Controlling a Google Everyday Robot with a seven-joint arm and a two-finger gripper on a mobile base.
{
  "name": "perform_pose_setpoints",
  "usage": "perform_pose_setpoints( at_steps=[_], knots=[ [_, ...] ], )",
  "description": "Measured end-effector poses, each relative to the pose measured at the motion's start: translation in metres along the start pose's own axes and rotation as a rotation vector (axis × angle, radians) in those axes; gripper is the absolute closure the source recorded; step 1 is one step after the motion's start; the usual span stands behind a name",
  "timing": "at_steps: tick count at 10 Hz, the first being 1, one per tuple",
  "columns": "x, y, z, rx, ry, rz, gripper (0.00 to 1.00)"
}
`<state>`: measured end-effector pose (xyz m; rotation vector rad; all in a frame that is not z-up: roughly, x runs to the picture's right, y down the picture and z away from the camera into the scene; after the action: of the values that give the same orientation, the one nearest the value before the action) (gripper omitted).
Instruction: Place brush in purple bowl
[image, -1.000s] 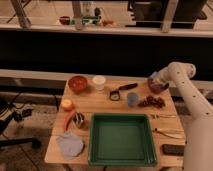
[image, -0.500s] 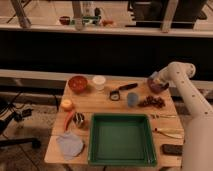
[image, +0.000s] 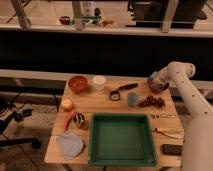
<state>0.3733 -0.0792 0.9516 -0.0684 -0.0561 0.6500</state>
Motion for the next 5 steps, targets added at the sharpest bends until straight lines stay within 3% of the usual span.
perform_pose_setpoints(
  at_steps=[2, 5],
  knots=[
    [0.0004, 0.0000, 0.0000, 0.000, 0.000, 0.000, 0.21],
    [0.0005, 0.0000, 0.0000, 0.000, 0.000, 0.001, 0.20]
  ],
)
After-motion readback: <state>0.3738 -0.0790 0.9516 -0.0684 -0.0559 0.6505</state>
